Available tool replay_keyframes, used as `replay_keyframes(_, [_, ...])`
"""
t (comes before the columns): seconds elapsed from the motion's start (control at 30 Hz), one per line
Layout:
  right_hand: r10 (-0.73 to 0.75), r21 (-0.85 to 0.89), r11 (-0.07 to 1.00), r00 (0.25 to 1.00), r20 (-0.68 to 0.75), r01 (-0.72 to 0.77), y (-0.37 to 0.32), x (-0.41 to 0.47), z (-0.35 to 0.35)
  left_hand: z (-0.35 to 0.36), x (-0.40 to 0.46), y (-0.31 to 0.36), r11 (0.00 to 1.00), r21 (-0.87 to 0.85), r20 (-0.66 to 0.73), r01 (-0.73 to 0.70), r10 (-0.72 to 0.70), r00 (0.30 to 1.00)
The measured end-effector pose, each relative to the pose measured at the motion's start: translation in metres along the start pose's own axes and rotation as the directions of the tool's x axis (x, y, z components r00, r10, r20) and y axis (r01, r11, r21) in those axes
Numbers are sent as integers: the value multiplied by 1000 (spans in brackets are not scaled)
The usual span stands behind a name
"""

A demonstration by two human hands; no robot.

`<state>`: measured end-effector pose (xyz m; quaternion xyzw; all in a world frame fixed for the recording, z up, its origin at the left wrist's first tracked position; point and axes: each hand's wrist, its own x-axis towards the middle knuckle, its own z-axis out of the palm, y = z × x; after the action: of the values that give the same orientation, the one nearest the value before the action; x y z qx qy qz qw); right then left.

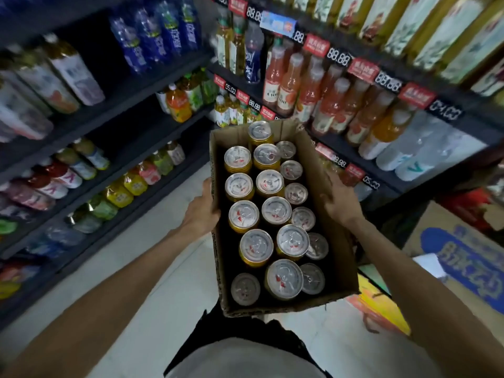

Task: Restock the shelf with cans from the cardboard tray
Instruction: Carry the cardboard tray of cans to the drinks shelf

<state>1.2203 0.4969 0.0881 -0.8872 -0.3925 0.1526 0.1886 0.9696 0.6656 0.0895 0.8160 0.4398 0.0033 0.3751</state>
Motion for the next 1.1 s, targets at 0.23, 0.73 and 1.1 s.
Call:
replay_keyframes(0.23, [-171,-21,984,978,123,175,3,122,-3,9,63,19,996,-75,-102,42,-49,994])
replay_keyframes(0.73, [-241,3,969,944,227,247,-3,284,28,27,156,28,941,-103,-34,322,-327,945])
replay_keyframes(1.1, [-227,34,974,950,214,225,-4,286,31,5,183,20,861,-215,131,461,-442,887])
